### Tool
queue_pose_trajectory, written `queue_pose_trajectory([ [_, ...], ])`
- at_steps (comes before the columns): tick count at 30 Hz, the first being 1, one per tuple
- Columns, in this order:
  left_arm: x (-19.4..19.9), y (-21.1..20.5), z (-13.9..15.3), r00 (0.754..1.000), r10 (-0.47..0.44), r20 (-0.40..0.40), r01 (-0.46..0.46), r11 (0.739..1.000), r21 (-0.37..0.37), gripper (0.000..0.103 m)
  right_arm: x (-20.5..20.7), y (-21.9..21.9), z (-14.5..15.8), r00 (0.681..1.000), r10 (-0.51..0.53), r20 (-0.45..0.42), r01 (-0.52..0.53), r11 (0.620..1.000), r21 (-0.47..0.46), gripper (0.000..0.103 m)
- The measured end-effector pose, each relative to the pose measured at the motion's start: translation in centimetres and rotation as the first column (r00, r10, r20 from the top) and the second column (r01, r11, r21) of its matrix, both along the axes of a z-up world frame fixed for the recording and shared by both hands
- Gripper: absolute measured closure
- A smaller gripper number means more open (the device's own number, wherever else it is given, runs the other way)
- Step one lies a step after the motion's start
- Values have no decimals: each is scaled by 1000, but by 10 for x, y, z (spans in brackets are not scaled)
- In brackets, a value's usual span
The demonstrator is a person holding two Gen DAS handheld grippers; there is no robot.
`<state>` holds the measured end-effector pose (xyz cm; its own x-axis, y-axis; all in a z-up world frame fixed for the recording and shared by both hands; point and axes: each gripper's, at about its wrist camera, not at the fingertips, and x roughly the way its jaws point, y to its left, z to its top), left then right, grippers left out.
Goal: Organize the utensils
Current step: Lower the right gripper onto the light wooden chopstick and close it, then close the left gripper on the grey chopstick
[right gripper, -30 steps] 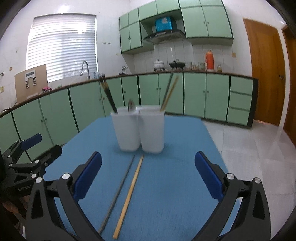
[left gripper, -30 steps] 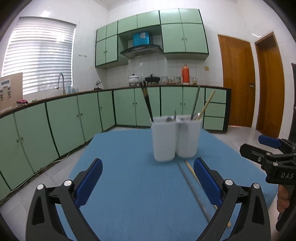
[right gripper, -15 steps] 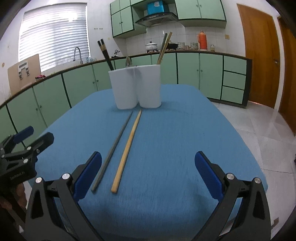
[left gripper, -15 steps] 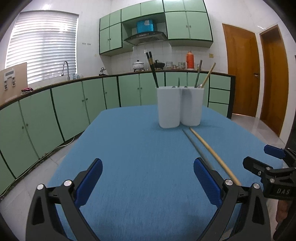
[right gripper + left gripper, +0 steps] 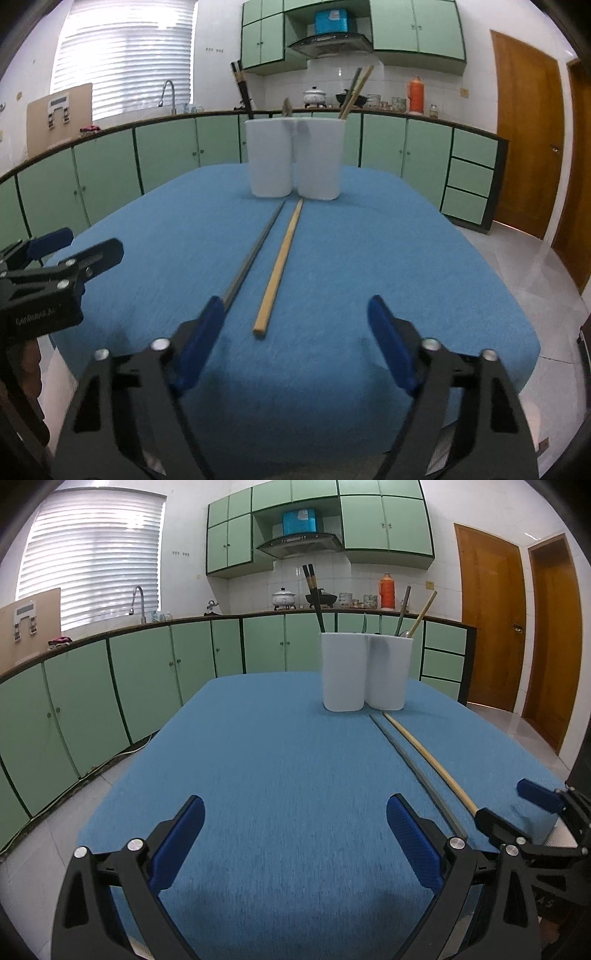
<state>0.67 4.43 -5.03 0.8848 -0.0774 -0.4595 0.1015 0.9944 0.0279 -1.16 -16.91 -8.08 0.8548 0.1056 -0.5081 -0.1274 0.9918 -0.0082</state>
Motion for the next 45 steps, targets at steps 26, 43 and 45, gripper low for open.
queue_pose_trajectory([
  [26,-2,-7,-1,1000,1,-10,-1,1000,-7,6,-4,8,-10,1000,19,-10,-19,1000,18,96],
  [43,-8,-55,-5,995,-99,-27,98,995,-24,12,-13,-63,-1,990,-141,-6,141,985,101,97],
  [45,-8,-63,-8,992,-116,-39,115,993,-23,21,-14,-68,-3,989,-147,-9,147,984,105,97],
])
